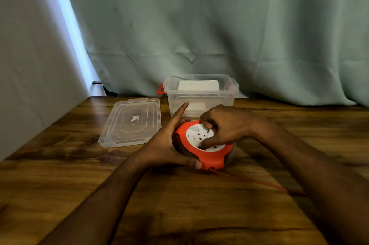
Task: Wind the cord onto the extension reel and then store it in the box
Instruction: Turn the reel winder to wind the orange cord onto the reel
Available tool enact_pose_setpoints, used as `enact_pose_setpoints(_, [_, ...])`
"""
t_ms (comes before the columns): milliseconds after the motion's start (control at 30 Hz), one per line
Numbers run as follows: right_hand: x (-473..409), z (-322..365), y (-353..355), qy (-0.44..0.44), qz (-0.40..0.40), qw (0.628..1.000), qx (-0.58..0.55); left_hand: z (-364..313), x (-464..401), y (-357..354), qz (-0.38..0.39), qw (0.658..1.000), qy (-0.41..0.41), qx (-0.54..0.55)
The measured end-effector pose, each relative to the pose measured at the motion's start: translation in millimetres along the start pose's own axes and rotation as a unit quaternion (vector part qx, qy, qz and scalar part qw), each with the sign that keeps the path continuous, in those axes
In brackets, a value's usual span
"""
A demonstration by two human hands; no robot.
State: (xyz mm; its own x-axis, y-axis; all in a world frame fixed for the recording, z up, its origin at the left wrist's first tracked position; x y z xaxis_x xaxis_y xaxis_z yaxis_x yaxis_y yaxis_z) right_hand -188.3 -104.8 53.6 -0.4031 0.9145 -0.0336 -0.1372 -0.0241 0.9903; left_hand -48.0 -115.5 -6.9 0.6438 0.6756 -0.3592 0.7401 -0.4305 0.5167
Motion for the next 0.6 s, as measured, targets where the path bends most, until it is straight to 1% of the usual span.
enact_pose_setpoints(100, [-3,3,-3,-0.006,-0.016,1.0,0.002,1,0,0,0.001,1.0,0.001,-0.001])
enact_pose_setpoints(267, [-2,8,1,0.013,-0.028,0.999,-0.011,2,1,1,0.0,1.0,0.0,-0.005])
enact_pose_setpoints(400, [0,1,19,0.02,-0.048,0.997,-0.065,2,1,1,-0.003,1.0,-0.002,-0.01])
enact_pose_setpoints(433, [0,-2,21,0.023,-0.035,0.995,-0.087,2,1,1,-0.005,1.0,0.0,-0.011])
enact_pose_setpoints(533, [3,-11,13,0.022,0.046,0.989,-0.139,4,1,2,-0.008,1.0,0.003,-0.01])
enact_pose_setpoints(600, [3,-12,8,0.031,0.067,0.987,-0.143,4,1,1,-0.006,1.0,0.005,-0.011])
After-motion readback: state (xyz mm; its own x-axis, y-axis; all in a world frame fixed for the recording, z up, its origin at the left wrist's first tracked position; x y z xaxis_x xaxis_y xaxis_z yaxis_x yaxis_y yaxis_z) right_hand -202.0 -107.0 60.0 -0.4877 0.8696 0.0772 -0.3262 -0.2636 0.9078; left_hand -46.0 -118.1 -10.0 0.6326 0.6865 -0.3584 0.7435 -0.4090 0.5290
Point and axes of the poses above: each hand's wrist, its own x-axis away from the middle knuckle, its own y-axis out of the back of the hand, z = x × y, the point moved 8 cm from there along -x, towards the middle knuckle, and after that the axes turned 5 degrees about -y, right-handed, at the moved point
